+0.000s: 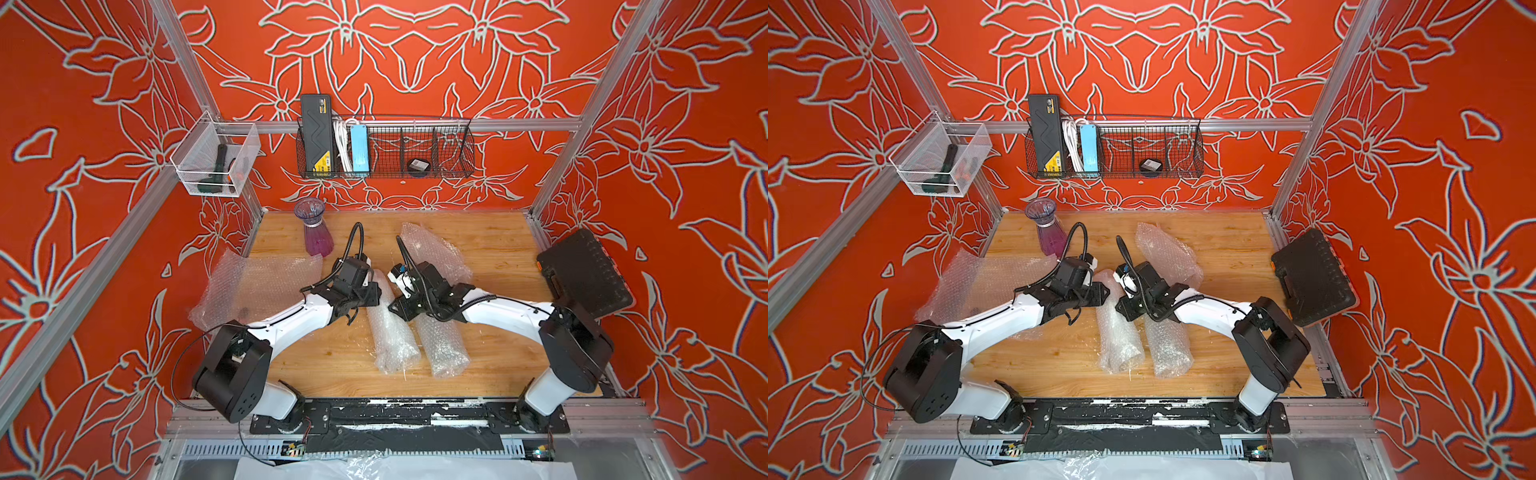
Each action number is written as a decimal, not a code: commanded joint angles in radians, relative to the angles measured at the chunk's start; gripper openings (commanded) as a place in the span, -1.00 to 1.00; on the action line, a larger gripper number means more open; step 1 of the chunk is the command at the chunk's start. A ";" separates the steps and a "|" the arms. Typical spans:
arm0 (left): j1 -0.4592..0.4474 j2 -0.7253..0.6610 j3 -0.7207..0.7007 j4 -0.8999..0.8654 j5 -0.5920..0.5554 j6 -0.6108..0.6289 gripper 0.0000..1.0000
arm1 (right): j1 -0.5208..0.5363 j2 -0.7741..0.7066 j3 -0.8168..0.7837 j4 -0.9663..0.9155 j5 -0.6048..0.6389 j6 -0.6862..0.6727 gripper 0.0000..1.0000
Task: Unwrap the vase from the bubble wrap
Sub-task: Unwrap the bubble wrap at the center of the board.
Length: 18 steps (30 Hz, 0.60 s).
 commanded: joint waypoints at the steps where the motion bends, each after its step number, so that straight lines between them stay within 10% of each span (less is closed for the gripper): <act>1: 0.006 -0.010 -0.013 0.006 0.005 -0.009 0.02 | -0.006 0.014 -0.014 0.023 -0.009 0.007 -0.51; 6: 0.005 -0.014 -0.027 0.003 -0.007 -0.016 0.10 | -0.006 0.005 -0.032 0.036 0.001 0.014 -0.60; 18: 0.006 -0.077 -0.063 0.002 -0.028 -0.031 -0.87 | -0.006 -0.029 -0.060 0.036 0.041 0.003 -1.00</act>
